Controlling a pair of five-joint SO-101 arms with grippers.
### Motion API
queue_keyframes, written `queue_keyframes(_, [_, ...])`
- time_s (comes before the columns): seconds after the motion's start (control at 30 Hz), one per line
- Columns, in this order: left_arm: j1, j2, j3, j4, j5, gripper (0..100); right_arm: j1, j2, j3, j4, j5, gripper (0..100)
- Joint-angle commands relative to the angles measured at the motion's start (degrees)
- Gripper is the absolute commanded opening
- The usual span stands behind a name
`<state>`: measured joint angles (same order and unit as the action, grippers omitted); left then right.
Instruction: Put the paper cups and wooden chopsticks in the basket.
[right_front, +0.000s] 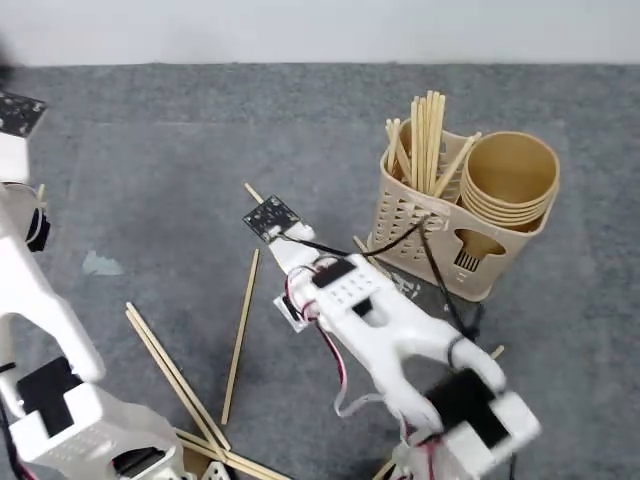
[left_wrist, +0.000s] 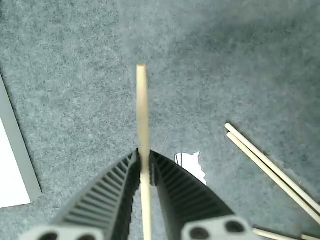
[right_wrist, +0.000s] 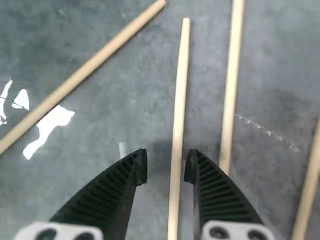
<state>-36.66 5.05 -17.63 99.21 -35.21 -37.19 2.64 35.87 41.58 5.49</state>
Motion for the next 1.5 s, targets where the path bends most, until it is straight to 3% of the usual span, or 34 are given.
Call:
queue_keyframes(0.0, [0.35,-3.43,-0.48,-2.64,2.64,1,0.84,4.53,-6.07,-1.10,0.70,14.3])
queue_keyframes(0.13, [1.14,-3.43,-0.48,-2.73,3.16,1,0.75,7.34,-6.68,-1.01,0.97,12.5])
queue_keyframes(0.23, [2.29,-3.43,-0.40,-2.55,3.25,1,0.66,7.69,-6.68,-1.54,1.05,0.9])
queue_keyframes(0.47, [4.57,-3.52,-1.36,-2.37,8.35,1,0.66,6.55,-6.51,-0.04,1.14,0.8])
queue_keyframes(0.77, [10.99,-3.52,-12.35,1.05,15.82,1,3.03,-18.07,-7.03,13.76,4.13,0.8])
queue_keyframes(1.1, [25.41,-3.52,-28.35,1.05,30.07,1,17.19,-41.36,-22.07,28.62,7.91,0.8])
queue_keyframes(1.27, [32.35,-3.52,-36.62,0.97,34.29,1,24.66,-42.59,-31.03,28.09,5.98,0.8])
queue_keyframes(1.47, [36.22,-3.43,-38.55,1.05,34.37,1,31.52,-44.00,-33.05,15.16,-1.32,0.8])
